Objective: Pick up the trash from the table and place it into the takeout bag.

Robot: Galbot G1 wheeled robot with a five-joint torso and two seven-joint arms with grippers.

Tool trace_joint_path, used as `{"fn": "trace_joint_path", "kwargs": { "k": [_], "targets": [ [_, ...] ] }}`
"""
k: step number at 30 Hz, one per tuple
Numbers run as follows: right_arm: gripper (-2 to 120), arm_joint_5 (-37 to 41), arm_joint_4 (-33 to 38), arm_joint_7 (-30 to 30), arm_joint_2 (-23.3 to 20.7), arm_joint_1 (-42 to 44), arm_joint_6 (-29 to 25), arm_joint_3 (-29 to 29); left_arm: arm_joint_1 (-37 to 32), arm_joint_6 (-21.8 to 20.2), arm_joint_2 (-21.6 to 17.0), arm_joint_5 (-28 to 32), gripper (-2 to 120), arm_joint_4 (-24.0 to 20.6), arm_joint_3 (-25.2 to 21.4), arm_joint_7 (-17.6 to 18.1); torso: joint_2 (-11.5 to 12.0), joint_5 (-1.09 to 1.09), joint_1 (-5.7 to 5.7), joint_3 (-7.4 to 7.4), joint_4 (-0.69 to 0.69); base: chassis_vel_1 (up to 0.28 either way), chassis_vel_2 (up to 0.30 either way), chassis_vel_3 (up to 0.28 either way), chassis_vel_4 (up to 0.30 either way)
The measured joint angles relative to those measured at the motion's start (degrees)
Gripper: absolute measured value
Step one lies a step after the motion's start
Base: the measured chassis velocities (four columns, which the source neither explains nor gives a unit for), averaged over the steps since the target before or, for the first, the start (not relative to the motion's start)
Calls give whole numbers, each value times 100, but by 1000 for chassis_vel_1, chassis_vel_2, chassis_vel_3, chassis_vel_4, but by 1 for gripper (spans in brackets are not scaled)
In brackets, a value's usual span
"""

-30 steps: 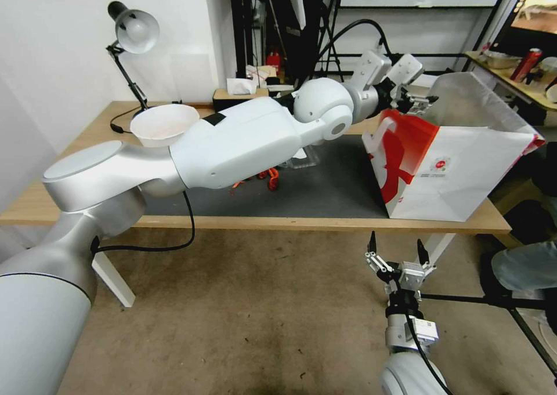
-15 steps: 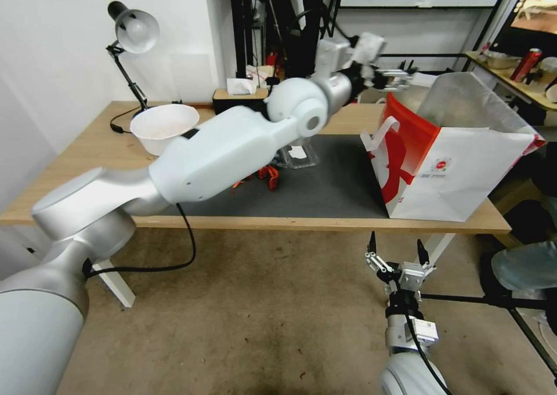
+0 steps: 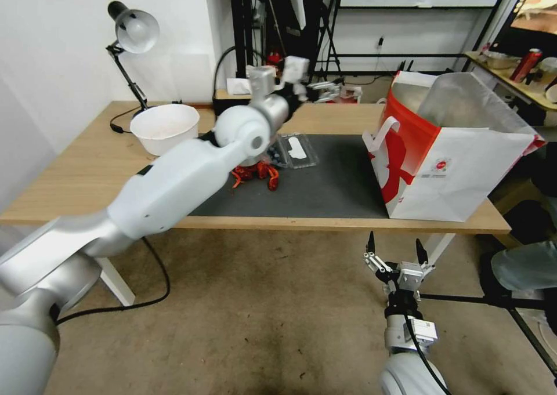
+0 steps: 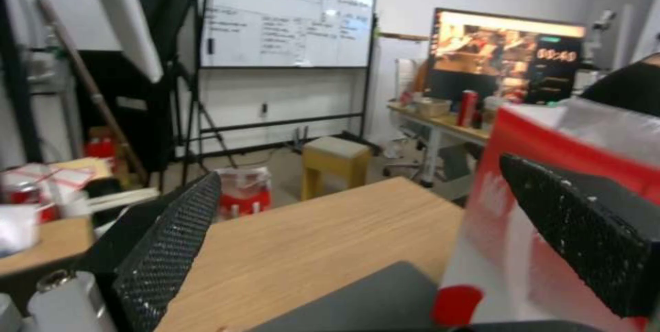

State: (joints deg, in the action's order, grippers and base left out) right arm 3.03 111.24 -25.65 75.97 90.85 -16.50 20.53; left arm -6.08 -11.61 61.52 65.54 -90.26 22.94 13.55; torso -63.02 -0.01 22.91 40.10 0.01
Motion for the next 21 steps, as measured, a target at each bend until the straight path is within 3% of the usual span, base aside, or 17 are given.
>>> {"fn": "trace_joint_path", "kwargs": {
  "k": [11,13,21],
  "targets": [
    [100,-2,0,0,-36,3,8,2,-783,141,-388,-326,100,-278,-647,-182,0,0,0,0,-1,0,0,0,0],
    [100,-1,4,0,-37,-2,12,-6,-1231,185,-572,-500,100,-465,-967,-238,0,0,0,0,-1,0,0,0,0],
    [100,-1,8,5,-27,-15,15,-24,-1980,264,-785,-869,100,-806,-1402,-345,-1,0,0,-1,0,0,0,0,0]
  ]
}}
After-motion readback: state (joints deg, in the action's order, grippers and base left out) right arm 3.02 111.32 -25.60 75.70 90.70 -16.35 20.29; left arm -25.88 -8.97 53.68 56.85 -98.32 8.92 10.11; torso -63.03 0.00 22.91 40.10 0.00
